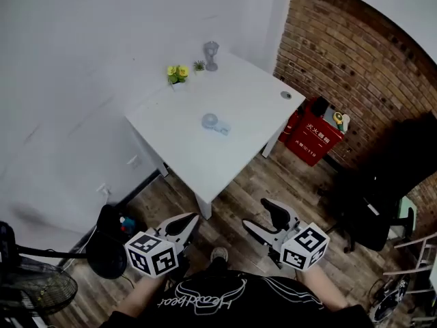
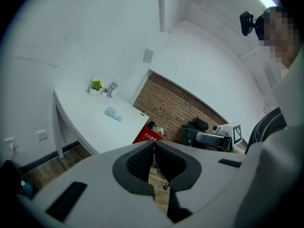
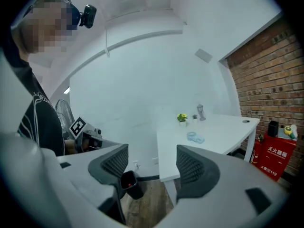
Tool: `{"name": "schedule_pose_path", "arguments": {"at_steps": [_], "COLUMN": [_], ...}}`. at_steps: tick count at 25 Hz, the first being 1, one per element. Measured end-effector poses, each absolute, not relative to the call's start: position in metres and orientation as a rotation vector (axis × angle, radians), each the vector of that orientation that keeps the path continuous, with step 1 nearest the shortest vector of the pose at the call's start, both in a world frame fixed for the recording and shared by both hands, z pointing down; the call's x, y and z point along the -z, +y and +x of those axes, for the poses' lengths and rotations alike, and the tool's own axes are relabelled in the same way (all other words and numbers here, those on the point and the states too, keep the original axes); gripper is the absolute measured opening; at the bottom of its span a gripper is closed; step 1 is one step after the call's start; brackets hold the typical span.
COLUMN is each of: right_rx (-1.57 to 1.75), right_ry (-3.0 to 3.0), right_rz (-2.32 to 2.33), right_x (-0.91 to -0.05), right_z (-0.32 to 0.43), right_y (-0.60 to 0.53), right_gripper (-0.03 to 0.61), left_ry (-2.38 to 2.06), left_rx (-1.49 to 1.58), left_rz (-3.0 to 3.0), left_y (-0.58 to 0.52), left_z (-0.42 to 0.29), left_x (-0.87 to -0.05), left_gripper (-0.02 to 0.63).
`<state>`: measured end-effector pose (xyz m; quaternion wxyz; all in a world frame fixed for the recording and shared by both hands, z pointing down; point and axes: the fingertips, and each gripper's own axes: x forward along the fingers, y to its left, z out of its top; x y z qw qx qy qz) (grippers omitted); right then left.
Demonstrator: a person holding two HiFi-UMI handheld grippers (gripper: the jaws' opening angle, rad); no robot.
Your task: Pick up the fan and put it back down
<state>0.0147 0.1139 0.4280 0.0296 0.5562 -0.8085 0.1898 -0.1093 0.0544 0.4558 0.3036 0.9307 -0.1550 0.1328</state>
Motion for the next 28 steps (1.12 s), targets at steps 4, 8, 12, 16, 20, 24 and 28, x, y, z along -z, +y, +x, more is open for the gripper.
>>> {"name": "schedule_pose_path", "arguments": {"at_steps": [4,8,12,16,20,24,28], "right_rx": [-0.61,-0.594,-0.591,-0.58,-0.568,-0.597,-0.609], "right_ry": [-2.486,-2.475,-2.479,-2.478,-2.493,-2.511,-2.518], "right_rz": [1.704,1.68,1.665,1.619,1.538,1.453,1.324], "right_x": [-0.439,-0.445,-0.446,-0.452,-0.46,-0.473,-0.488], "right_z": [0.029,0.041,0.054,0.071,0.084,0.102,0.111], "right_y": [0.059,0.021,-0.01,-0.044,-0.081,-0.123,-0.166], "right_gripper": [0.302,0.302,0.302,0.307,0.31,0.311,0.318], "left_ry": [-0.418,-0.425,-0.454,-0.503,-0.583,-0.689,-0.795], "left_rx": [-0.358,-0.358,-0.347,-0.328,-0.314,-0.293,-0.292], "left_rz": [2.454,2.465,2.456,2.443,2.421,2.373,2.311], "left_y": [0.004,-0.029,-0.056,-0.081,-0.107,-0.137,-0.164], "left_z": [-0.094,-0.079,-0.068,-0.057,-0.049,-0.042,-0.037], "left_x": [-0.463,-0.463,-0.463,-0.467,-0.469,-0.472,-0.479], "left_gripper": [0.035,0.035,0.035,0.035,0.035,0.035,0.035]}}
